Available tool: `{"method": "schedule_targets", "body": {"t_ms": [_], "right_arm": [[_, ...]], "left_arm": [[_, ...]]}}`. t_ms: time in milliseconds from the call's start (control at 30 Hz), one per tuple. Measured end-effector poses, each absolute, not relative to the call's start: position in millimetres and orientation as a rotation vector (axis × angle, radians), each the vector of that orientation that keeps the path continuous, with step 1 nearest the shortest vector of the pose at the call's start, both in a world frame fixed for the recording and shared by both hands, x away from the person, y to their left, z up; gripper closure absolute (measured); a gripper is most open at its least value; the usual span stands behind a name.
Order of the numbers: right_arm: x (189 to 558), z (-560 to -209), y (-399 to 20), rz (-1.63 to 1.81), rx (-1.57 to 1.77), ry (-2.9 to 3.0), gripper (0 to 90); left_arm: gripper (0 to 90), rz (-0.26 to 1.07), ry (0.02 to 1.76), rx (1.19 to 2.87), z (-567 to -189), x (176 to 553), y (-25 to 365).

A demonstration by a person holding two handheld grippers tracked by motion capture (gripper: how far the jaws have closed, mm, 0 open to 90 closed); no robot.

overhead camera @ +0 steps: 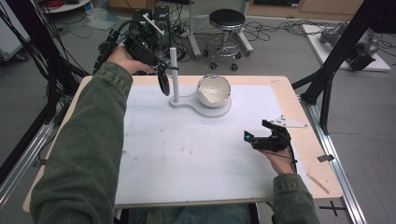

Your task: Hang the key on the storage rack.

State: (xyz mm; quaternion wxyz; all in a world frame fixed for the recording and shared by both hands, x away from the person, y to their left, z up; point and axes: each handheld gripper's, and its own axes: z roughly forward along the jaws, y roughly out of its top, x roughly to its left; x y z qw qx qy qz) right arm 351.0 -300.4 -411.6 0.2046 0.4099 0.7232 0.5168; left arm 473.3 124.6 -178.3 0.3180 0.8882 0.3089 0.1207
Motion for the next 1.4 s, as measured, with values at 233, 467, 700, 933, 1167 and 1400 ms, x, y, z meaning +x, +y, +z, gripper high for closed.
{"method": "schedule_targets", "body": {"t_ms": [233, 467, 700, 933, 1167, 1400], "right_arm": [[350.8, -411.9, -300.2, 1.439, 1.153, 2.021, 0.4], [350.8, -412.1, -300.6, 1.432, 1.152, 2.031, 0.4], [350.1, -411.5, -300.8, 1.436, 1.150, 2.028, 0.4], [350.2, -411.5, -300.5, 1.433, 1.149, 2.029, 0.4], [351.0, -412.2, -300.1, 1.430, 1.145, 2.035, 0.4], [350.8, -411.8, -300.9, 1.434, 1.152, 2.031, 0.4]], "left_arm": [[87.6, 0.326, 0.827, 2.344, -185.6, 487.5, 123.7], [87.6, 0.352, 0.821, 2.351, -191.3, 493.3, 121.6], [87.5, 0.398, 0.834, 2.410, -198.9, 493.9, 117.6], [87.5, 0.385, 0.857, 2.405, -208.1, 497.2, 118.9], [87.5, 0.351, 0.847, 2.413, -216.1, 499.7, 117.8], [87.5, 0.314, 0.860, 2.430, -223.6, 504.6, 117.2]]}}
